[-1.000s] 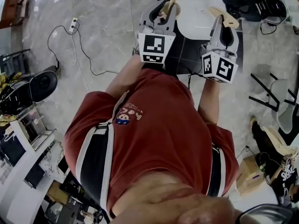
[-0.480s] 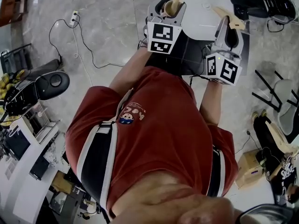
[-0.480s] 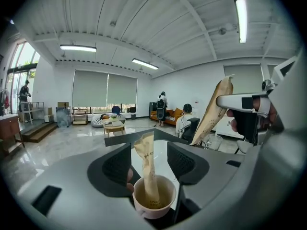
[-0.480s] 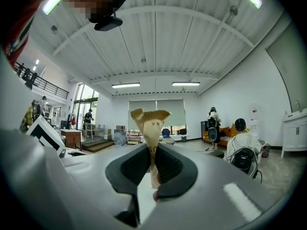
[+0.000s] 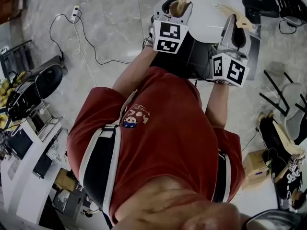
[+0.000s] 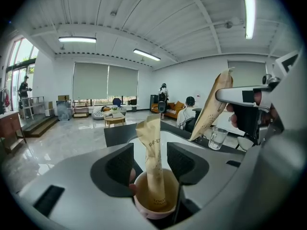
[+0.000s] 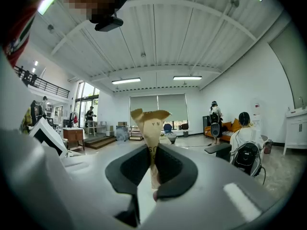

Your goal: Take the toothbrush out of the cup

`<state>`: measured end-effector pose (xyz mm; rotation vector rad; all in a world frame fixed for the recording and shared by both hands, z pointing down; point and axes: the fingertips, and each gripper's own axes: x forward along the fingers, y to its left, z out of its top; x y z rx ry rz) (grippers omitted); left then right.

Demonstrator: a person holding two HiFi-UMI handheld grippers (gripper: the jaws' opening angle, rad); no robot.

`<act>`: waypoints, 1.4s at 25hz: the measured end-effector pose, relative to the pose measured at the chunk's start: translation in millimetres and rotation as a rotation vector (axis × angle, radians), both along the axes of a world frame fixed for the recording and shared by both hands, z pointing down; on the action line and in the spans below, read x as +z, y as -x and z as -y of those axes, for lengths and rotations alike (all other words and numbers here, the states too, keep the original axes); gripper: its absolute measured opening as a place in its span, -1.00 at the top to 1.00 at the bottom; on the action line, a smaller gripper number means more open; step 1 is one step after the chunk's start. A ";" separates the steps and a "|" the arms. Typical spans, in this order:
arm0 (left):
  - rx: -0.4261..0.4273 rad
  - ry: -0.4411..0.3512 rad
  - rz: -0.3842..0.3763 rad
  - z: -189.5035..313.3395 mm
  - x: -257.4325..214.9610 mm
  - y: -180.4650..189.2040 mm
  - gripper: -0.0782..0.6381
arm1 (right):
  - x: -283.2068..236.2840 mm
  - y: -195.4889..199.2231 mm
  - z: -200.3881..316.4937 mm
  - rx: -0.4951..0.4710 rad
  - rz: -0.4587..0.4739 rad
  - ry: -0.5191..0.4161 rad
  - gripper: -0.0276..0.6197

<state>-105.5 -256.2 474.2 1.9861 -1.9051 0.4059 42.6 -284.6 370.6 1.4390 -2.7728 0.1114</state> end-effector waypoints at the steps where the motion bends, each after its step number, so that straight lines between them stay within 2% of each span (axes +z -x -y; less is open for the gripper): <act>1: 0.001 0.002 0.002 0.8 1.2 0.2 0.17 | 2.1 0.8 0.9 -0.001 -0.002 0.004 0.81; 4: 0.005 0.007 0.014 4.4 4.7 1.6 0.23 | 7.2 3.2 4.3 -0.005 -0.006 0.011 0.81; 8: 0.003 -0.001 0.028 6.3 4.9 3.6 0.42 | 9.6 3.7 5.4 0.001 -0.005 0.011 0.81; 12: -0.005 -0.020 0.006 -1.0 3.4 5.7 0.56 | 12.1 4.4 -2.1 0.006 0.001 0.018 0.81; 18: -0.012 -0.062 -0.009 -4.4 -10.4 0.7 0.62 | 2.2 -1.7 -5.5 0.010 0.009 0.000 0.81; 26: -0.023 -0.189 -0.003 -12.4 -48.4 0.1 0.64 | -13.7 -11.2 -17.2 0.030 0.024 -0.050 0.81; 35: 0.004 -0.396 0.046 -32.7 -134.5 -11.1 0.64 | -49.8 -43.4 -42.4 0.105 0.054 -0.134 0.81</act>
